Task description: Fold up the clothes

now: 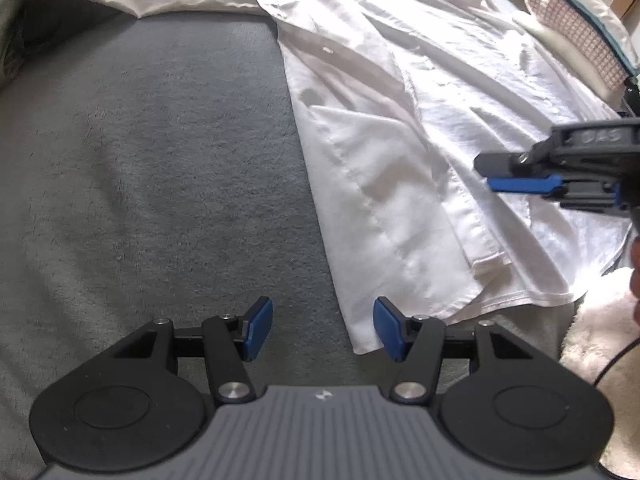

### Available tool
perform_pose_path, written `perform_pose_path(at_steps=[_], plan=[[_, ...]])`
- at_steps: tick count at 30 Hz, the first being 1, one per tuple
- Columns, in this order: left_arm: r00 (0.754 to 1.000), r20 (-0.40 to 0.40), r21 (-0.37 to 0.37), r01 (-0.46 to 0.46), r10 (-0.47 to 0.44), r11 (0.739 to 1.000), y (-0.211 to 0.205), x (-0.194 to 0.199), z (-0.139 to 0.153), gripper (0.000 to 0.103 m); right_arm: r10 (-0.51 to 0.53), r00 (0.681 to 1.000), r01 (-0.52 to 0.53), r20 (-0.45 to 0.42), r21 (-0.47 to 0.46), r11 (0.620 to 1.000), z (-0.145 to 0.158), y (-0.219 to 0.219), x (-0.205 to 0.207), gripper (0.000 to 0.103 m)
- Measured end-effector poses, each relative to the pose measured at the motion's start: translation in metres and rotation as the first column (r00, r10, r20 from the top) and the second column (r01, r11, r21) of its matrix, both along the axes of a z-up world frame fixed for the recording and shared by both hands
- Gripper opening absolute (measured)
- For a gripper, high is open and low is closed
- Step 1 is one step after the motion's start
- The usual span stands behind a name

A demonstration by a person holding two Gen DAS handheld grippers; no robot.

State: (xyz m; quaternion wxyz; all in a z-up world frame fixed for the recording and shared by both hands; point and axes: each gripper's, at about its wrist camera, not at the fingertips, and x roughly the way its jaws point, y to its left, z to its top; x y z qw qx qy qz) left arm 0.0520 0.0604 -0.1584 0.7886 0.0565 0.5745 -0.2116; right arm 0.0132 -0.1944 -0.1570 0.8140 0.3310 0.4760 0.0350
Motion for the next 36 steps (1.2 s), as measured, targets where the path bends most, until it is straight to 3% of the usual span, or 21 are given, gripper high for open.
perform_pose_path(at_steps=[6,10,13,15,16,18,22,25,29,33,36], plan=[[1.000,-0.026,0.028,-0.013,0.014,1.000,-0.002,-0.003,-0.005,0.057,0.110,0.992,-0.106,0.060,-0.066,0.992,0.012,0.023,0.027,0.029],[0.999,-0.033,0.050,-0.022,0.023,0.999,-0.006,-0.002,-0.005,0.059,0.210,0.973,-0.192,0.095,-0.173,0.966,0.016,0.044,0.061,0.033],[0.999,-0.036,0.072,-0.015,0.017,0.997,-0.011,0.000,-0.006,0.060,0.245,0.964,-0.221,0.107,-0.198,0.955,0.010,0.054,0.086,0.033],[0.999,-0.036,0.084,-0.009,0.012,0.996,-0.014,0.001,-0.006,0.061,0.265,0.960,-0.243,0.092,-0.198,0.950,0.004,0.055,0.099,0.021],[0.999,-0.036,0.090,-0.007,0.010,0.996,-0.016,0.001,-0.006,0.061,0.267,0.960,-0.246,0.086,-0.200,0.948,0.002,0.055,0.103,0.002],[0.999,-0.036,0.098,-0.004,0.007,0.995,-0.019,0.002,-0.005,0.062,0.268,0.960,-0.248,0.076,-0.202,0.947,-0.002,0.054,0.111,0.000],[1.000,-0.026,0.065,0.006,-0.004,0.998,-0.024,0.005,0.004,0.060,0.101,0.977,-0.087,0.188,-0.083,0.993,0.021,0.003,0.091,0.000],[0.999,-0.025,-0.004,0.035,-0.035,0.999,-0.033,0.005,0.014,0.060,-0.048,0.974,0.051,0.224,-0.006,0.999,0.033,-0.049,0.062,0.000],[0.996,-0.030,-0.040,0.087,-0.088,0.995,-0.055,0.002,0.018,0.060,-0.201,0.970,0.193,0.134,0.074,0.978,0.010,-0.110,0.024,0.000],[0.988,-0.039,0.007,0.152,-0.152,0.988,-0.077,-0.002,0.018,0.060,-0.299,0.952,0.284,0.065,0.177,0.942,-0.015,-0.137,-0.002,0.000],[0.980,-0.036,0.018,0.197,-0.196,0.980,-0.072,0.001,0.025,0.061,-0.378,0.925,0.356,0.045,0.247,0.901,-0.025,-0.153,-0.009,0.000]])
